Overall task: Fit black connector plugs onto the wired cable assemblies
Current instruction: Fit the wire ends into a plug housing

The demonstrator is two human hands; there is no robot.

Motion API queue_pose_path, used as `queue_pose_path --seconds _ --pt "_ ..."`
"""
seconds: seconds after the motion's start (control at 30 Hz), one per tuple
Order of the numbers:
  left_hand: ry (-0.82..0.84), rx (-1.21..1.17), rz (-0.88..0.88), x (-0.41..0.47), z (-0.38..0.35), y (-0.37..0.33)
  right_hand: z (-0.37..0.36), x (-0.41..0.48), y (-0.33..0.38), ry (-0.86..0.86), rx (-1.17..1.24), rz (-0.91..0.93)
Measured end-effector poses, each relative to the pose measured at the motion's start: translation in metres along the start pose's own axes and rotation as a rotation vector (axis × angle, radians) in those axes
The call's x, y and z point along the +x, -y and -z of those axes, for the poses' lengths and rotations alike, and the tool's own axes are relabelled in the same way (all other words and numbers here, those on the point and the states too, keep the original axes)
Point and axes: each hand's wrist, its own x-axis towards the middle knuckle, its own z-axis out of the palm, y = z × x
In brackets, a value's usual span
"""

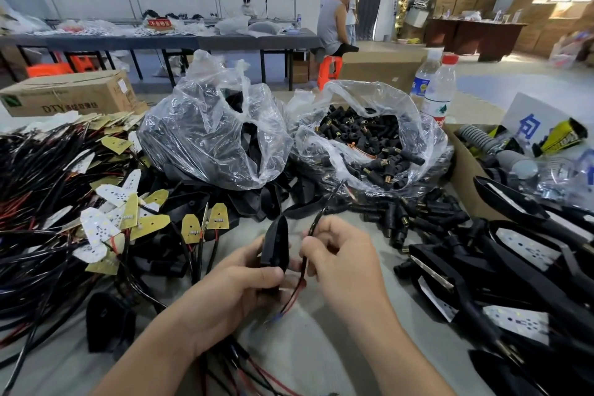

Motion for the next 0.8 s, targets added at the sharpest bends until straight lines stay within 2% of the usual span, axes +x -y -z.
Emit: queue_pose_path --seconds 0.13,0.33,0.47,0.57,0.7,0.8 --pt "-0.101 -0.021 -0.007 0.002 0.003 -0.001 0.007 0.003 0.005 0.035 0.231 0.063" --pt "0.017 0.203 0.044 -0.004 -0.003 -0.004 0.012 0.004 0.009 -0.066 0.319 0.191" --pt "0.033 0.221 0.067 -0.006 -0.006 -0.006 0.011 0.005 0.01 -0.109 0.437 0.199" --pt "0.045 0.199 0.038 -0.007 -0.007 -0.007 0.005 0.002 0.009 -0.075 0.423 0.181" --pt "0.108 0.155 0.021 -0.011 -0.007 -0.009 -0.004 -0.003 0.006 0.006 0.273 0.193" --pt "0.103 0.115 0.042 -0.011 -0.006 -0.011 0.002 0.002 0.006 -0.087 0.313 0.219"
